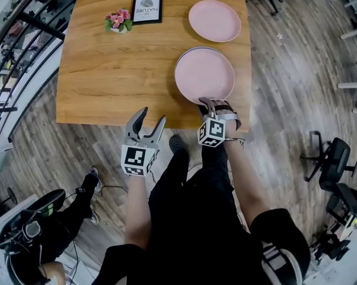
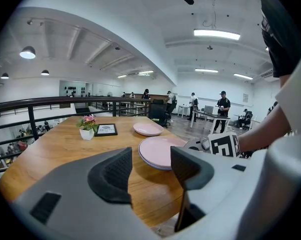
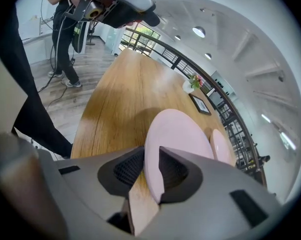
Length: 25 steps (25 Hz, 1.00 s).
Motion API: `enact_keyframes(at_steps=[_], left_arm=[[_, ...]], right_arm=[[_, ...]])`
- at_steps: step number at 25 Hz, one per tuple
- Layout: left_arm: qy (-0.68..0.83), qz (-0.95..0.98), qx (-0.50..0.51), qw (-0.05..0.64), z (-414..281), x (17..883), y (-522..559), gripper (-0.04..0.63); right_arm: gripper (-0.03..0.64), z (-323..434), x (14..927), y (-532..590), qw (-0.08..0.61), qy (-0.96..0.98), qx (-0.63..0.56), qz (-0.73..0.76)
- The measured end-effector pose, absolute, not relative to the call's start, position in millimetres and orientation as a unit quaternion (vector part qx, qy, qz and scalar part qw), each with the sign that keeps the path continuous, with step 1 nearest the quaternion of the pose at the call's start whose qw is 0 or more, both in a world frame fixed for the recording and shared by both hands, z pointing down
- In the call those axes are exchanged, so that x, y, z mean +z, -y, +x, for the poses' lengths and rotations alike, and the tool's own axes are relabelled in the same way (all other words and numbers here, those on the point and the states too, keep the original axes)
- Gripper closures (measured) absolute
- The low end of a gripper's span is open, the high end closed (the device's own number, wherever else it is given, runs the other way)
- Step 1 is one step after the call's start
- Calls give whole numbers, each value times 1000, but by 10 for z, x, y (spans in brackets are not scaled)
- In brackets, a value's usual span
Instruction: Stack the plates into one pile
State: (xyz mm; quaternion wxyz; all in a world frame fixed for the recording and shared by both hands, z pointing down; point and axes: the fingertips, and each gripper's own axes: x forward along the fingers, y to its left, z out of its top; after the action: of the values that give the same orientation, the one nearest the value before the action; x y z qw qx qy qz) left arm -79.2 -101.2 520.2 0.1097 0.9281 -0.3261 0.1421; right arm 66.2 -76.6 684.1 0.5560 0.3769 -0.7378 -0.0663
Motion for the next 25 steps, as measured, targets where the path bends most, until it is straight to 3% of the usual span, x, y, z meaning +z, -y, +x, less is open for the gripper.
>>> enact_keyframes(at_steps=[14,25], left_arm=[[319,930,142,110,-636,5124,1076,345],[324,930,134,108,-118,5012,1259,345]], right_arm=[[491,759,6614,817,525,747,-56,403],[491,1194,6368,1096,515,752,-73,405]])
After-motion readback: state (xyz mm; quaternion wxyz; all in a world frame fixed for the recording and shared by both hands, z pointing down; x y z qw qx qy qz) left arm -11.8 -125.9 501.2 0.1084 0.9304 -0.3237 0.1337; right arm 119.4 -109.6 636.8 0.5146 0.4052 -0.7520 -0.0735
